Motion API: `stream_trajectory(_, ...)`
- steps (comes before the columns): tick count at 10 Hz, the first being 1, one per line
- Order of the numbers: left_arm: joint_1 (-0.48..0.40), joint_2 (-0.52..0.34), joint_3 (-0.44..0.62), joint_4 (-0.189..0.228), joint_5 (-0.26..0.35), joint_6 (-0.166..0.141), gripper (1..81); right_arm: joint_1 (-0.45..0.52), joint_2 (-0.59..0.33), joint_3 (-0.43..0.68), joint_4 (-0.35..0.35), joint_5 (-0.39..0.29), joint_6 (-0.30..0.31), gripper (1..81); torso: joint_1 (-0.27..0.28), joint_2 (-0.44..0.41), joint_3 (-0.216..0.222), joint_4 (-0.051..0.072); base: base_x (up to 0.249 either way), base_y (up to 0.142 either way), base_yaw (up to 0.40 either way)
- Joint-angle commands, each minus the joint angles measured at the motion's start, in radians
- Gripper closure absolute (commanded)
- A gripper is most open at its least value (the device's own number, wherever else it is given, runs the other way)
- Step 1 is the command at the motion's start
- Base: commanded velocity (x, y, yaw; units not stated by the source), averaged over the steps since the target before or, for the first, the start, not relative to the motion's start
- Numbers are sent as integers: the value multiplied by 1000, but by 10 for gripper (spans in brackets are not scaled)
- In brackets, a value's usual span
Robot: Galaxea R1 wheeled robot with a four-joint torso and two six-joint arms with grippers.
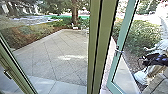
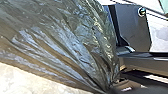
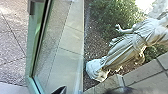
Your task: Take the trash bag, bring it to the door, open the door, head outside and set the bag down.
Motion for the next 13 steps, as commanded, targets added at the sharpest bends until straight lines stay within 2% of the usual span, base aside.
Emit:
stream_trajectory(1,-25,-1,9,-7,71,5,811,136,5,24,392,-34,-26,10,0,0,0,0,0,0,0)
stream_trajectory(4,-25,3,9,-1,69,7,811,89,4,18,785,-66,-46,10,0,0,0,0,0,0,0)
stream_trajectory(5,-25,3,9,-1,69,7,811,35,3,22,882,-64,-52,10,0,0,0,0,0,0,0)
stream_trajectory(6,-25,5,9,0,69,7,811,-31,2,36,927,-58,-59,10,0,0,0,0,0,0,0)
stream_trajectory(10,-25,3,9,2,67,8,811,-258,-25,184,924,26,-58,10,0,0,0,0,0,0,0)
stream_trajectory(13,-25,0,4,2,67,11,811,-465,1,217,881,178,-55,10,0,0,0,0,0,0,0)
